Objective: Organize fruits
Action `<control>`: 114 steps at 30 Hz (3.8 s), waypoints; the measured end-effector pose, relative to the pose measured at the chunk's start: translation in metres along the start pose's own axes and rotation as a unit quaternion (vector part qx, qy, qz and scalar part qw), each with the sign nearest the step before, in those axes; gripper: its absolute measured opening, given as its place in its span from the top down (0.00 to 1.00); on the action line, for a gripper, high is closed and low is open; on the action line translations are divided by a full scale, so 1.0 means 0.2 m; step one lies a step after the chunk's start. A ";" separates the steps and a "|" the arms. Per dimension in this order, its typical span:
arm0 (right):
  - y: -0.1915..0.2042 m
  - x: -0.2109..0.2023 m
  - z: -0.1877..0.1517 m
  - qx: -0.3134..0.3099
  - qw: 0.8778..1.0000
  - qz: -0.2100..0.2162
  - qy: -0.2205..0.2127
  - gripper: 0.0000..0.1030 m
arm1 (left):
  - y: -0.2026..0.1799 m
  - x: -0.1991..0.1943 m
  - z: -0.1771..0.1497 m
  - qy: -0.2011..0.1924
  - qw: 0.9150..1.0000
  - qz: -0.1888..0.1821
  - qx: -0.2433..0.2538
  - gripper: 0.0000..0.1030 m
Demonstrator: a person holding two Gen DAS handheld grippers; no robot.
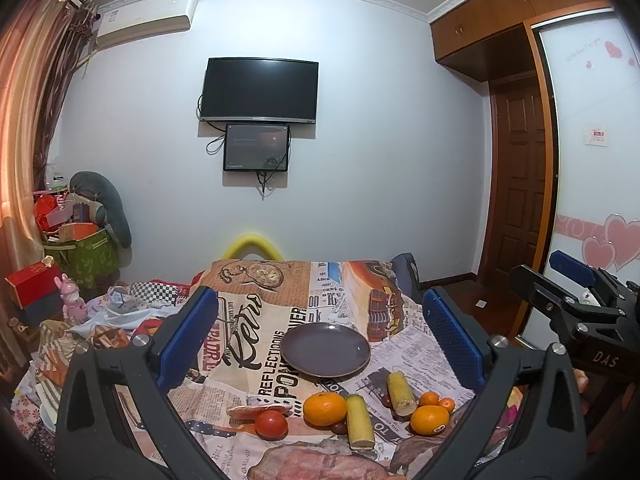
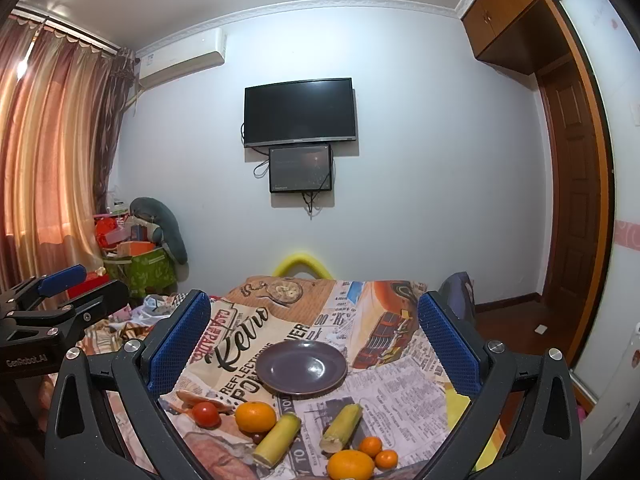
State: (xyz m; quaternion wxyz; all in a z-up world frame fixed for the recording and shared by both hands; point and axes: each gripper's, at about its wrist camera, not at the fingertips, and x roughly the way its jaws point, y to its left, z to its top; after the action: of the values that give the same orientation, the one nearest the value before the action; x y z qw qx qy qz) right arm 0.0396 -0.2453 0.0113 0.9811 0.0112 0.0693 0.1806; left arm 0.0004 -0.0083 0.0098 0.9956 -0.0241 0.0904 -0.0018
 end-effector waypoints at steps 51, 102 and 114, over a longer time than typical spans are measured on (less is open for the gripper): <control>0.00 -0.01 0.01 0.006 1.000 -0.002 -0.001 0.00 | -0.03 0.01 -0.03 0.000 1.000 -0.003 0.001 0.00; -0.30 0.48 -0.72 0.036 0.935 -0.005 0.352 0.32 | 0.38 0.75 -0.76 0.302 0.953 0.022 -0.030 0.24; -0.28 0.58 -0.91 0.066 0.909 0.016 0.412 0.32 | 0.40 0.90 -0.94 0.353 0.935 0.016 -0.037 0.24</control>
State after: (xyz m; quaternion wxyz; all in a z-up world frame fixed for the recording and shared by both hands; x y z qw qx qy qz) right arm 0.1401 -0.2567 -0.1876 0.8593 0.0020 0.4787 0.1800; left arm 0.1441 0.0604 -0.2116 0.8979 -0.0574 0.4363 0.0086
